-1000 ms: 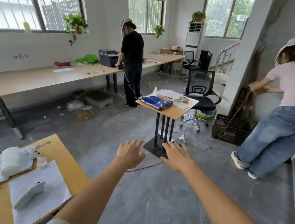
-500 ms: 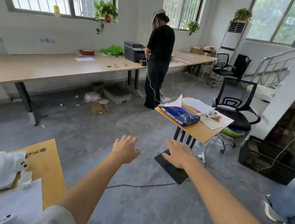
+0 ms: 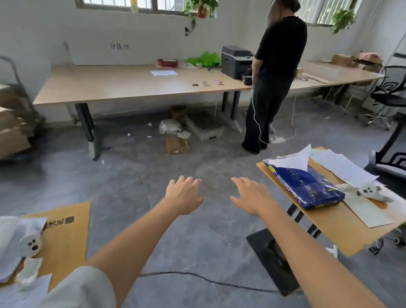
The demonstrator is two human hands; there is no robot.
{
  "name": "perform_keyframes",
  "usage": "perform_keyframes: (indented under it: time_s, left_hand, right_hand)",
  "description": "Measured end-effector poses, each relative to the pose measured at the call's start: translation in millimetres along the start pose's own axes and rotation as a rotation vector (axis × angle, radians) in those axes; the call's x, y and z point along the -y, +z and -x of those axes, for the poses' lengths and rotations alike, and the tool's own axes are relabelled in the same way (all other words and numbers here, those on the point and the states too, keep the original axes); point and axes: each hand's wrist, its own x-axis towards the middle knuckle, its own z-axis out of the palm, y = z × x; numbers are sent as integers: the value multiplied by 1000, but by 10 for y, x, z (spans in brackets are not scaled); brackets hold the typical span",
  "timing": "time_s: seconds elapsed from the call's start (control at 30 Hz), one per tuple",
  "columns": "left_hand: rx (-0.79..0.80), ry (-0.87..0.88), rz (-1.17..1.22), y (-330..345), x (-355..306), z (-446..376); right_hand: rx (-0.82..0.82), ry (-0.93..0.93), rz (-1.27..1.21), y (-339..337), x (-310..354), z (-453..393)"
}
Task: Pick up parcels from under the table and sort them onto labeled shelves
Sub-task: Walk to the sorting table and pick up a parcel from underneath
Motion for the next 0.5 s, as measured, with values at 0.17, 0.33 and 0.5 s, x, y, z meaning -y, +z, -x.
perform_keyframes:
  time_s: [0.17,0.33,0.5]
  left_hand:
    - [-7,-88,4,-149,58,-1011]
    - [-33,-158,31,-380,146,-1938]
    - [-15,-208,35,-426,382,-2685]
  right_hand:
    - [18,-65,40,-99,-388,-1094]
    - [22,-133,60,-348,-637,-2114]
    - [48,-185,85,-410,-713,-2941]
